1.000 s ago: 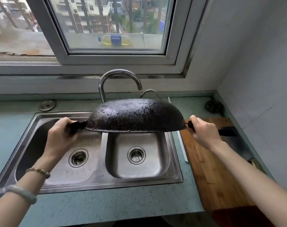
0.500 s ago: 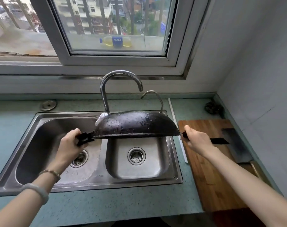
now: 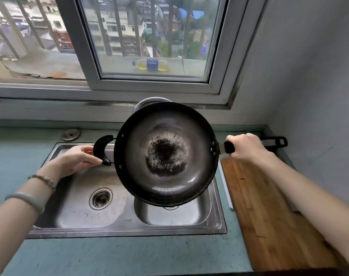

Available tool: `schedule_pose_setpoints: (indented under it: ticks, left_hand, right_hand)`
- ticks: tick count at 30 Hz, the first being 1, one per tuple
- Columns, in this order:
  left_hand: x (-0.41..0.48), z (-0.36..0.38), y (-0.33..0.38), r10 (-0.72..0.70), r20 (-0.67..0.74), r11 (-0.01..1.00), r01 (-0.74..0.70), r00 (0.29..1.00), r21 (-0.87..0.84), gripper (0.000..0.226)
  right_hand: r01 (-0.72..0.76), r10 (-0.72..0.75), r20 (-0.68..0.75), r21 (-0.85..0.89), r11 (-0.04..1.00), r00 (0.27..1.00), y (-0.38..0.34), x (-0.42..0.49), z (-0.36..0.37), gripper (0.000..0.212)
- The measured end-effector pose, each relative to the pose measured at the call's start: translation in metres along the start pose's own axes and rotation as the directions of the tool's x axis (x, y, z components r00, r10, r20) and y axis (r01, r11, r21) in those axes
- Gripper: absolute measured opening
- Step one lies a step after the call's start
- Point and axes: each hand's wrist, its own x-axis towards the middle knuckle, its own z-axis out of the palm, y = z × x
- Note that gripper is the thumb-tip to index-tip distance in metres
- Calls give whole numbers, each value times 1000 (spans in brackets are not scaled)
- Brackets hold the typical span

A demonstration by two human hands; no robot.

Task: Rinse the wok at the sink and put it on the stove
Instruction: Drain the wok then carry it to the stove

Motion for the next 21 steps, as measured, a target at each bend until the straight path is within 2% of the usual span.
schedule_pose_setpoints:
  ticks: [3,6,9,13,16,21]
  left_hand:
    - [-17,9,-10,-62,-4,978,60,998,-200,5]
    - [-24,20,-28,-171,-160,914,96,972,-395,21]
    - [-34,25,-43,-258,-256,833,80,931,-547,11]
    - [-55,25,-56,-298,-345,773,12,890,-635,10]
    - [-82,28,-62,-306,-435,735,-80,847,-673,9]
    - [-143,40,-79,-336,-580,689,-226,742,-689,13]
  right_hand:
    - [16,-16,-32,-1,1000,999,-4,2,6,26]
    - [15,-15,-5,40,999,1000,-10,3,14,25]
    - [18,-23,57,98,995,998,-16,2,19,23]
    - [42,-56,70,186,982,996,-25,4,15,21]
    - [86,-99,68,177,980,993,-32,10,9,19]
    - [240,-250,27,191,952,968,-55,20,-12,20]
